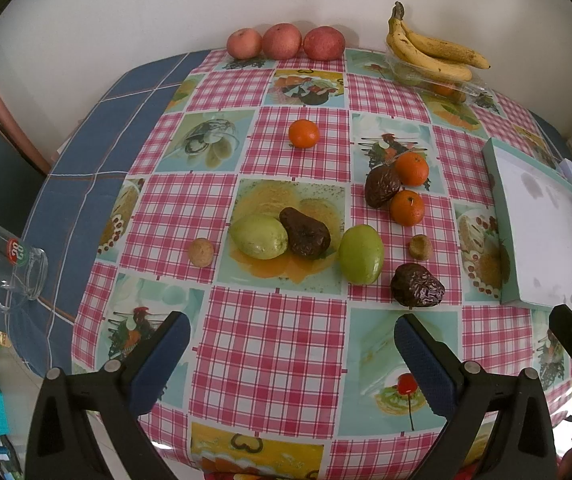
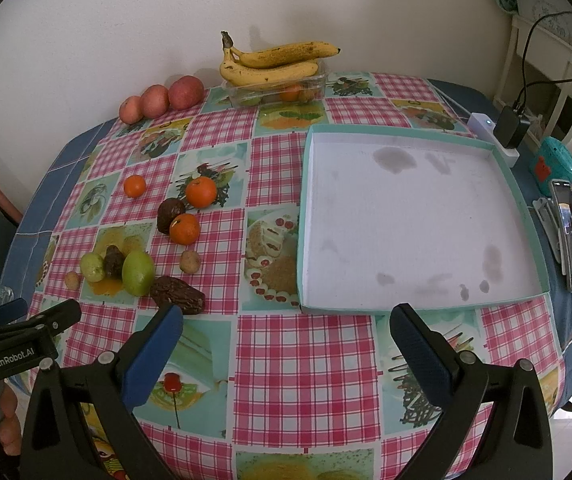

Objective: Organize fruits

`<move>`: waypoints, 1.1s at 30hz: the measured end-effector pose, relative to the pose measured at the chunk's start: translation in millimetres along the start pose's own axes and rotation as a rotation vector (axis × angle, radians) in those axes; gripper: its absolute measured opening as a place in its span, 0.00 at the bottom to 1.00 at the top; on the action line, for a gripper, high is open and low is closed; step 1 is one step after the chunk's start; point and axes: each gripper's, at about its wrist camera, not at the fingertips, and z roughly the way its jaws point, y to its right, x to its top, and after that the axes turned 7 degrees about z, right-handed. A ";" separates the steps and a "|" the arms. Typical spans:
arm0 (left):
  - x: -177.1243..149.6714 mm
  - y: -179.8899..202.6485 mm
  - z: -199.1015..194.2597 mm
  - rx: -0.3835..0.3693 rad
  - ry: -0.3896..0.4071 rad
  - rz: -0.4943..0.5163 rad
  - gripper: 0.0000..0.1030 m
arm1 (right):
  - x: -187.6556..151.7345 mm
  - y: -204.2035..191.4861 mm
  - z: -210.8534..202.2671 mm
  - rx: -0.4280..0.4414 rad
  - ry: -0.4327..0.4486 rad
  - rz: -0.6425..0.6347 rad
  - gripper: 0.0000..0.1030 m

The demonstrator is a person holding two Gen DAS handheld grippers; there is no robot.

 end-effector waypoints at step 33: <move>2.0 -15.6 -0.8 -0.025 0.031 -0.051 1.00 | 1.0 -0.7 2.2 0.029 -0.010 0.019 1.00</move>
